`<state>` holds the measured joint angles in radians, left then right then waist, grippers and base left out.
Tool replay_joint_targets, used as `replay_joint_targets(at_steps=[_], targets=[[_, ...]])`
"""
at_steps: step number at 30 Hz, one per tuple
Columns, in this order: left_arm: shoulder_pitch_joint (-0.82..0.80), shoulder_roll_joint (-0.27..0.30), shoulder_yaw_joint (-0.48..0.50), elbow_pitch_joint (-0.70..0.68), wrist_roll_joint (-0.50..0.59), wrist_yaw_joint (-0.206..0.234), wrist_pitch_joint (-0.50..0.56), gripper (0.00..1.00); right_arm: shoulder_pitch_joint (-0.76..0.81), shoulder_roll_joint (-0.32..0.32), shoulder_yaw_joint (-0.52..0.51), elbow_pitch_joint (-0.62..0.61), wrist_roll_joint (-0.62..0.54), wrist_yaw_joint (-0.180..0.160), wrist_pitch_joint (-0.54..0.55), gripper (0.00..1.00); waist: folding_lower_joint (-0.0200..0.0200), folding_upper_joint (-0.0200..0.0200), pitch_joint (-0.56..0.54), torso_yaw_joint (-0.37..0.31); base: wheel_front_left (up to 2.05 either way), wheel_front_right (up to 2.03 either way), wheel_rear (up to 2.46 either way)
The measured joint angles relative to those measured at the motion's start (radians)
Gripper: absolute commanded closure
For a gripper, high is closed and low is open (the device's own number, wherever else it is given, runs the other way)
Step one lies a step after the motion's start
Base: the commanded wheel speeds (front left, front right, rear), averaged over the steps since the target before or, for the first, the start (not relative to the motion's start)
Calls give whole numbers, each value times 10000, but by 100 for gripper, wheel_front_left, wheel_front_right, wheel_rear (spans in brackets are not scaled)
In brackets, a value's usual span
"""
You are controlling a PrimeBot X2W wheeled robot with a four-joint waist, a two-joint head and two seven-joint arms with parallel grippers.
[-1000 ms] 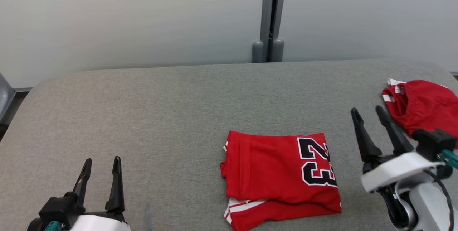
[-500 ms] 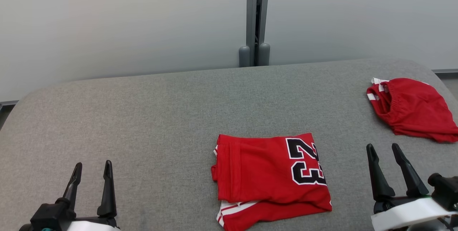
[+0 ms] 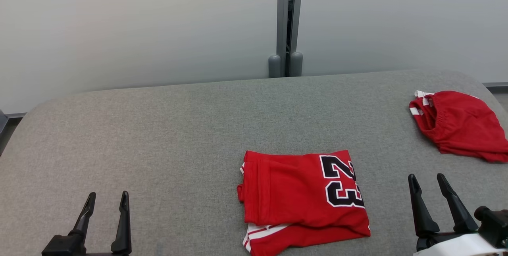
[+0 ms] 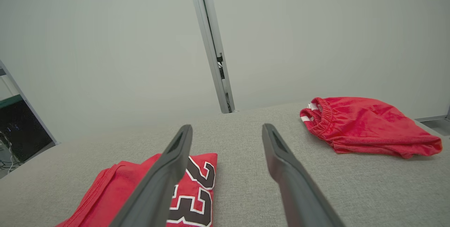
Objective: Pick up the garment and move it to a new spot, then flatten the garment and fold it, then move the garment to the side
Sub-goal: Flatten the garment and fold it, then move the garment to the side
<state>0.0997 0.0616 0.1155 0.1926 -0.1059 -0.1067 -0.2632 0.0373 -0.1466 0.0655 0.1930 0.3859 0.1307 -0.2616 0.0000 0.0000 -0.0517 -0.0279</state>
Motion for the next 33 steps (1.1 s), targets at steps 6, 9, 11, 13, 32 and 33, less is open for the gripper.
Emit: replay_joint_targets(at_steps=[6,9,11,13,32,33], targets=[[93,6,-46,-15,77,25,0,0,87,12,-27,50,-128,0,21,0,0,0,-21,104,0,0,0],[93,6,-67,-15,79,59,0,0,87,12,-23,56,-199,0,59,0,1,0,-39,131,0,0,0],[93,4,-77,-15,79,82,0,0,87,8,-12,56,-276,0,75,0,0,0,-48,136,0,0,0],[95,2,-86,-17,77,109,0,0,87,12,-10,56,-328,0,109,0,0,0,-54,132,0,0,0],[169,-15,-245,-169,56,217,0,0,-252,6,370,90,-370,0,272,0,0,0,-2,193,0,0,0],[168,-15,-259,-176,42,230,0,0,-427,-15,428,102,-341,0,328,0,0,0,16,213,0,0,0]])
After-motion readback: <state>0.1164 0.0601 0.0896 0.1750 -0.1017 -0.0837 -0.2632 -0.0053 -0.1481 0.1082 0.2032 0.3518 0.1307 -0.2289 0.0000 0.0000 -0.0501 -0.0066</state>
